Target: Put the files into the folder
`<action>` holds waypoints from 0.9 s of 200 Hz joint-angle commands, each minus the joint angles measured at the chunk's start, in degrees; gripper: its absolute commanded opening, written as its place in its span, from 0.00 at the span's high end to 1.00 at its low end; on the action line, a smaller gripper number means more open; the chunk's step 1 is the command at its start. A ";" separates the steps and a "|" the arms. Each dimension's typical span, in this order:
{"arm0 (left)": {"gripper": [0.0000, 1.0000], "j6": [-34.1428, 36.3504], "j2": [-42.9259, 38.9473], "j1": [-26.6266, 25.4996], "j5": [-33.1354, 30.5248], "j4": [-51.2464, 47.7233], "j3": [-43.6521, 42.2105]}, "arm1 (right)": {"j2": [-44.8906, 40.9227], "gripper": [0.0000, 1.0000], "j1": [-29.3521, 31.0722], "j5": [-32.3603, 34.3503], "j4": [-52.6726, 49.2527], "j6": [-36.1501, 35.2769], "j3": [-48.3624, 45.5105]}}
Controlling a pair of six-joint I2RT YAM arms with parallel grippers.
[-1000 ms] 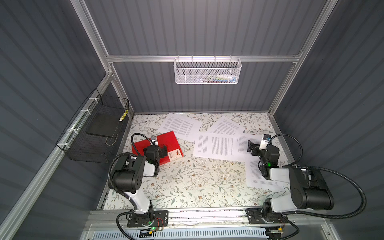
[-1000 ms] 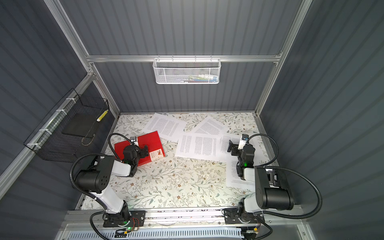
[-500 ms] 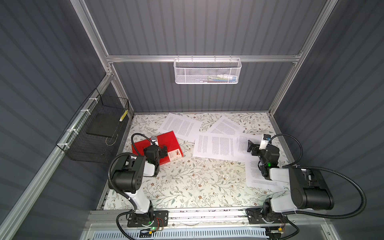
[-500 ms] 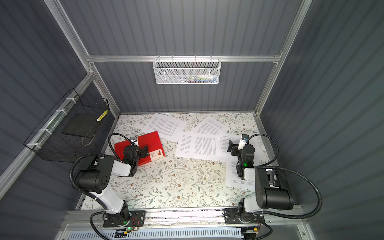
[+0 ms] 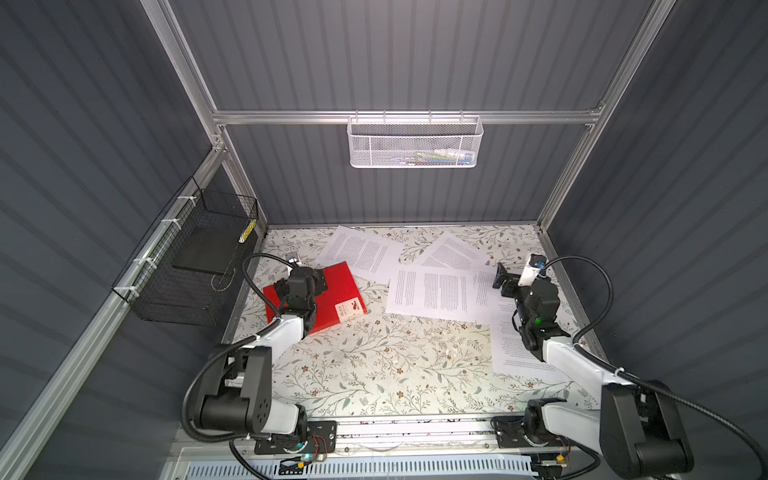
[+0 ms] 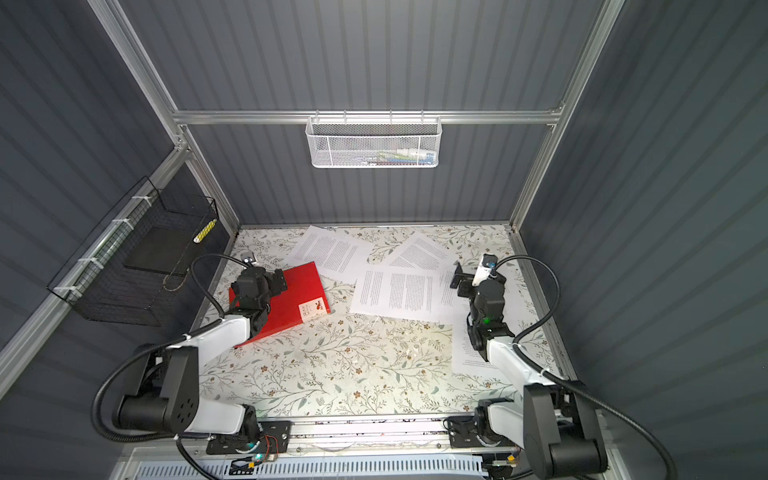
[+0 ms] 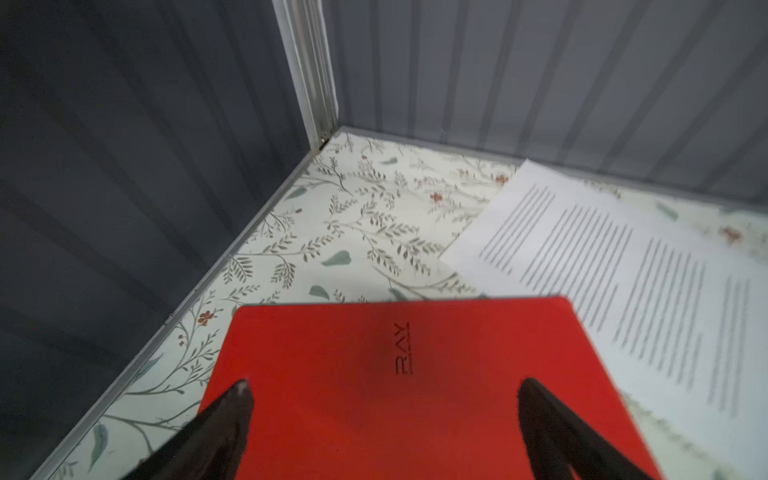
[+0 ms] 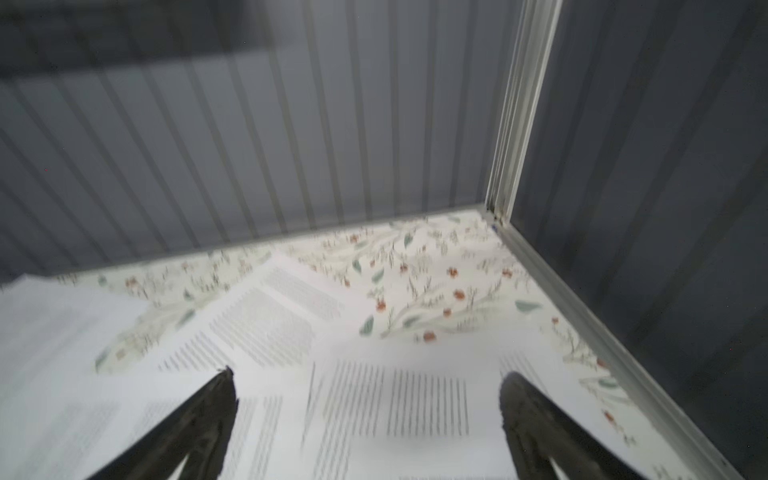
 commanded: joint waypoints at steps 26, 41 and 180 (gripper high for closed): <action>0.00 -30.58 -8.77 -0.08 -6.42 -46.07 3.37 | 8.61 0.01 -2.15 -19.85 -5.44 29.10 7.85; 0.00 -31.66 -10.00 1.96 -3.71 -48.70 2.50 | 15.96 0.01 3.43 -23.43 -11.87 27.72 15.29; 0.00 -22.89 2.21 21.52 7.03 -27.84 -3.56 | 63.93 0.19 31.81 -47.86 -38.43 18.30 64.79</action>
